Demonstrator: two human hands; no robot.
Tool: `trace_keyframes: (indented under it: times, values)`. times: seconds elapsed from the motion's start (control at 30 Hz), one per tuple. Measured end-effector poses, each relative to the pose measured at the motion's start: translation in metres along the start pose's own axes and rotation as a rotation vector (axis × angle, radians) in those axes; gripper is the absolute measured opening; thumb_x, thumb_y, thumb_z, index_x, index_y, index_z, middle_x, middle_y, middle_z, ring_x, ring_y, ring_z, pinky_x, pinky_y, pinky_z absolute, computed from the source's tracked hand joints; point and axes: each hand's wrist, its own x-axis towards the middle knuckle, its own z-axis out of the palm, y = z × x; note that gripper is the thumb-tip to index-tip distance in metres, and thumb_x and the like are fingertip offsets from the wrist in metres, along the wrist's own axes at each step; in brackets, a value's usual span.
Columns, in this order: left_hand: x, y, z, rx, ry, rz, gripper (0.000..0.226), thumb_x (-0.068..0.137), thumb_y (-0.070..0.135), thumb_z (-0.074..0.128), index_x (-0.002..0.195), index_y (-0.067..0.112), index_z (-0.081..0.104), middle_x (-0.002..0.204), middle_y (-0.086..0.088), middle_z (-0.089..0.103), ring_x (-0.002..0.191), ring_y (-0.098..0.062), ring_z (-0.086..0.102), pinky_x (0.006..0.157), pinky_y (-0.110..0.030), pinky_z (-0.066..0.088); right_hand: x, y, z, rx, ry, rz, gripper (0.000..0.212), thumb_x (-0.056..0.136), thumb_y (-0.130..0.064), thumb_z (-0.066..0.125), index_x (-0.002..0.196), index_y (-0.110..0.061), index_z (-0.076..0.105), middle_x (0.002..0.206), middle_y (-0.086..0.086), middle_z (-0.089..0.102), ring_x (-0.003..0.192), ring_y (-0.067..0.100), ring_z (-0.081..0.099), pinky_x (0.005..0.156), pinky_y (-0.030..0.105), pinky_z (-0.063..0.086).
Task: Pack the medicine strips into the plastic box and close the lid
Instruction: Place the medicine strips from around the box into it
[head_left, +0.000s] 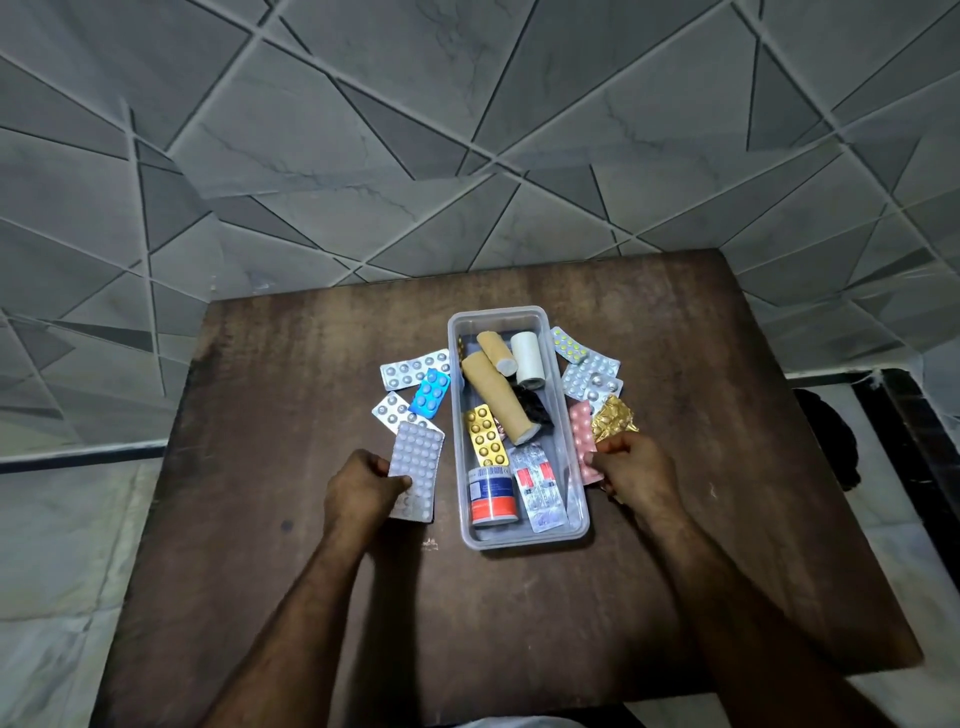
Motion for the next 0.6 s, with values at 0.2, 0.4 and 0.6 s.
trace_keyframes:
  times: [0.2,0.4,0.6]
  values:
    - [-0.013,0.03,-0.022,-0.098,0.039,0.078,0.017,0.068,0.021,0.074,0.079,0.018,0.062,0.074,0.0,0.068,0.074,-0.026,0.067,0.067,-0.042,0.056,-0.005,-0.017,-0.016,0.228,0.059,-0.04,0.015,0.07,-0.015,0.079,0.066,-0.017,0.064,0.063,0.007,0.068,0.043,0.009,0.058,0.046,0.026,0.049]
    - [-0.057,0.086,-0.02,-0.099,0.063,0.314,0.016,0.073,0.019,0.072,0.086,0.02,0.063,0.07,0.004,0.067,0.065,-0.012,0.062,0.055,-0.023,0.04,-0.034,-0.051,-0.01,0.233,0.136,-0.276,0.016,0.075,-0.013,0.077,0.071,-0.02,0.063,0.06,-0.006,0.061,0.053,0.011,0.055,0.057,0.026,0.045]
    - [-0.074,0.092,0.012,-0.103,0.01,0.355,0.021,0.075,0.023,0.076,0.089,0.022,0.06,0.068,0.01,0.06,0.066,-0.01,0.058,0.057,-0.02,0.038,-0.063,-0.053,0.004,-0.094,-0.022,-0.376,0.01,0.077,-0.018,0.072,0.08,-0.018,0.063,0.065,-0.006,0.062,0.059,0.004,0.058,0.056,0.018,0.042]
